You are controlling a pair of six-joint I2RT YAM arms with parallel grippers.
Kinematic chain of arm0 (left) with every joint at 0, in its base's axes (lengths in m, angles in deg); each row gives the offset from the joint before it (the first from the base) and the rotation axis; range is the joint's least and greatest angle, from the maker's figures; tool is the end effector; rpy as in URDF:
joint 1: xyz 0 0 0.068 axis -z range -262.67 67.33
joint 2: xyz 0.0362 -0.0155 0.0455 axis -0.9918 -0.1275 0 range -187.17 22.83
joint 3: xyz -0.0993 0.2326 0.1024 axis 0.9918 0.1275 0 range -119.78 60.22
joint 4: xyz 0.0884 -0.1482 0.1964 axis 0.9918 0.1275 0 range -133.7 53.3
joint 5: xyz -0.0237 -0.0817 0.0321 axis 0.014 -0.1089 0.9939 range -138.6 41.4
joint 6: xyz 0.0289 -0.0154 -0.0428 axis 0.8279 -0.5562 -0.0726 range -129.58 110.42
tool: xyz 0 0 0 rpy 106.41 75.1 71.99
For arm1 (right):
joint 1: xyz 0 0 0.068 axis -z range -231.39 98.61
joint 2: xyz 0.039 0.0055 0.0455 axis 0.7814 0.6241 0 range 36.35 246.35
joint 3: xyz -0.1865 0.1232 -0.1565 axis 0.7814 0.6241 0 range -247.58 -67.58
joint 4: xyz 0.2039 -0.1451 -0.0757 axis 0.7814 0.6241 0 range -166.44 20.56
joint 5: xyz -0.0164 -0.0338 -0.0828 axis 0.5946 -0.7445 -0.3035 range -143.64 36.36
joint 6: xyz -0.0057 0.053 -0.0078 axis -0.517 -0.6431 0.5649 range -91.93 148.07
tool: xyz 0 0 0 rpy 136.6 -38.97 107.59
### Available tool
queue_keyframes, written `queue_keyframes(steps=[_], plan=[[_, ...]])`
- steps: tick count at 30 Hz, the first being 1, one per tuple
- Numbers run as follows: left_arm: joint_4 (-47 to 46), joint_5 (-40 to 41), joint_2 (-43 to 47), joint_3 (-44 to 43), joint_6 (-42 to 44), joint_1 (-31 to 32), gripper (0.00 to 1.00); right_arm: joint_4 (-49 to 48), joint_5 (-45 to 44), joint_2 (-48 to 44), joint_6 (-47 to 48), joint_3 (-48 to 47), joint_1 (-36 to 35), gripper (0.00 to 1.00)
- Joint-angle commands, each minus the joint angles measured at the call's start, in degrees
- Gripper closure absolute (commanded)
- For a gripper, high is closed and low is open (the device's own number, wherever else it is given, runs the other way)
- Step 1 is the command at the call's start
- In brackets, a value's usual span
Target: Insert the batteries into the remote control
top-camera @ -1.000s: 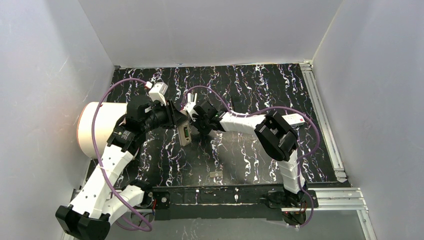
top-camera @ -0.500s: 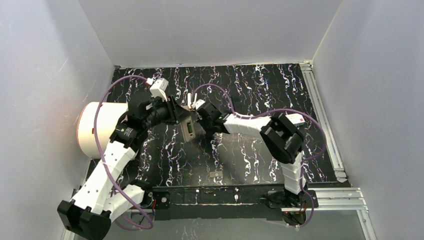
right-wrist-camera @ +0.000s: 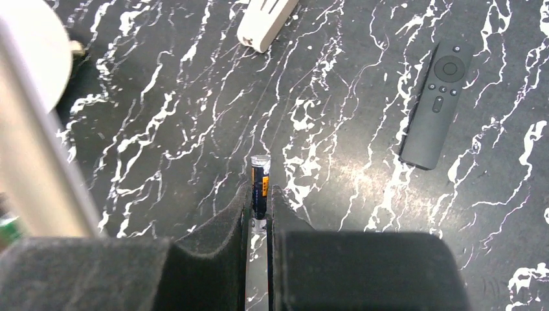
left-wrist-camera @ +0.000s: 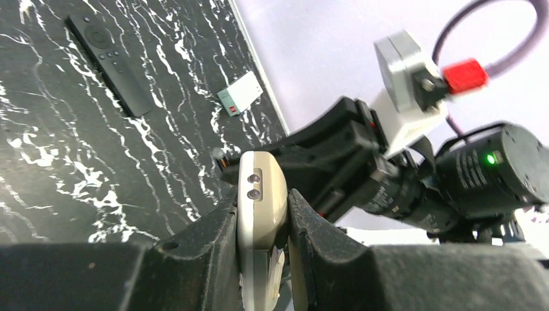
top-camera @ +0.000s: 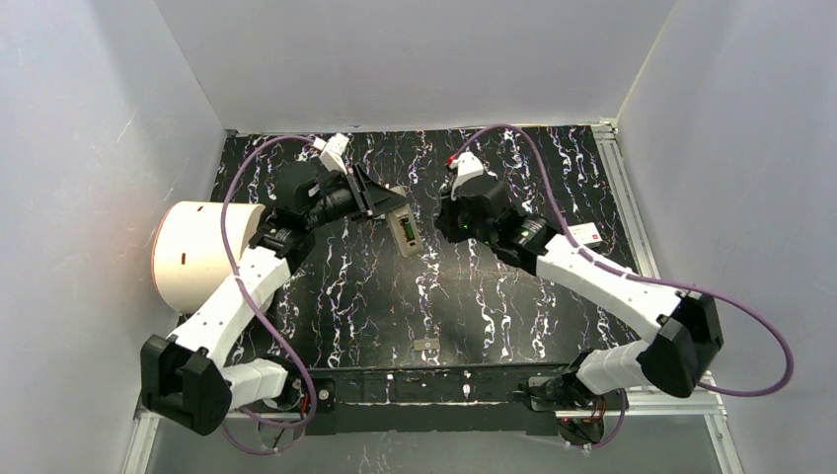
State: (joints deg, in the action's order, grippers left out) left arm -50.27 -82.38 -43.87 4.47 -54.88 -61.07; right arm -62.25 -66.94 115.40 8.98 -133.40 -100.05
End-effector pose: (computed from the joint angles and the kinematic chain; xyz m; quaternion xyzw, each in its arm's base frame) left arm 0.2444 -0.1181 0.3604 0.0491 0.7275 -0.5363 0.4251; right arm 0.2166 0.2337 0.3251 -0.1585 0.8361 0.2054 0.4834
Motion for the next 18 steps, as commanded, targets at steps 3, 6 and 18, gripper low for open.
queue_keyframes(steps=[3, 6, 18], plan=[[-7.67, 0.4, -4.36, 0.39, -11.14, 1.18, 1.0, 8.69, 3.74, -4.28, -5.2, -5.38, 0.81, 0.9], [-8.91, 2.0, -4.7, 2.29, -12.52, 1.32, 1.0, 12.9, 1.3, -4.97, -6.67, -8.95, 0.83, 0.9], [-24.18, -5.64, -12.21, 4.29, -18.34, 2.27, 1.0, 18.38, 11.04, -4.07, -7.68, -14.98, 0.97, 0.88]])
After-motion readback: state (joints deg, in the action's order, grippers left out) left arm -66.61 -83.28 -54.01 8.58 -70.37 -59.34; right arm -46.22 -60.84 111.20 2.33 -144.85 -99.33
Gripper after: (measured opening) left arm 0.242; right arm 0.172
